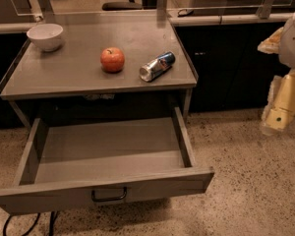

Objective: Place redbull can into top drawer

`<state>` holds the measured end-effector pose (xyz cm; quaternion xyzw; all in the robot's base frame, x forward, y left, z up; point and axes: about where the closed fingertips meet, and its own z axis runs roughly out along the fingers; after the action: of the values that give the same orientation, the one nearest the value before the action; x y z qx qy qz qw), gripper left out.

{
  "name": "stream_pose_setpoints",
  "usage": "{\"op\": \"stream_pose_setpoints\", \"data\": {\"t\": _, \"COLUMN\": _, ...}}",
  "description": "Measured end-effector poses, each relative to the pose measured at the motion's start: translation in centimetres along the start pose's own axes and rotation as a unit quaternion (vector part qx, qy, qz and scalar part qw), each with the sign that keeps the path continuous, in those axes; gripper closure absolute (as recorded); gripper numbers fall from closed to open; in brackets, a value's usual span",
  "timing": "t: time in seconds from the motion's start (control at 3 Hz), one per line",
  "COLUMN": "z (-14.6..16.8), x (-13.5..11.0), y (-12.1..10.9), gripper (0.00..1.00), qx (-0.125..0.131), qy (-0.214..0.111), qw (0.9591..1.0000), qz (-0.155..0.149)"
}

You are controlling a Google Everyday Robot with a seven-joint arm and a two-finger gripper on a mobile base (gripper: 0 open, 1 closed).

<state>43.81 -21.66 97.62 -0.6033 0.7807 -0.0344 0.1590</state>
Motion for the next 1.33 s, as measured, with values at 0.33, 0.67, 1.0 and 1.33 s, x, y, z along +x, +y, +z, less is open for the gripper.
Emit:
{"op": "stream_pose_setpoints", "data": {"t": 0.33, "z": 0.0, "x": -0.1, "y": -0.1, "gripper": 0.0, "qx": 0.002, "qy": -0.002, "qw": 1.0, "qz": -0.001}}
{"op": "stream_pose_setpoints", "data": {"t": 0.67, "z": 1.2, "x": -0.8, "y": -1.7, "gripper": 0.0, "qx": 0.001, "qy": -0.032, "qw": 0.9992, "qz": -0.023}}
{"op": "stream_pose_setpoints", "data": {"t": 1.0, "z": 3.7, "x": -2.9, "y": -5.8, "gripper": 0.0, "qx": -0.001, "qy": -0.097, "qw": 0.9937, "qz": -0.056}}
{"op": "stream_pose_setpoints", "data": {"t": 1.33, "z": 6.0, "x": -6.0, "y": -10.5, "gripper": 0.0, "qx": 0.006, "qy": -0.146, "qw": 0.9854, "qz": -0.087}}
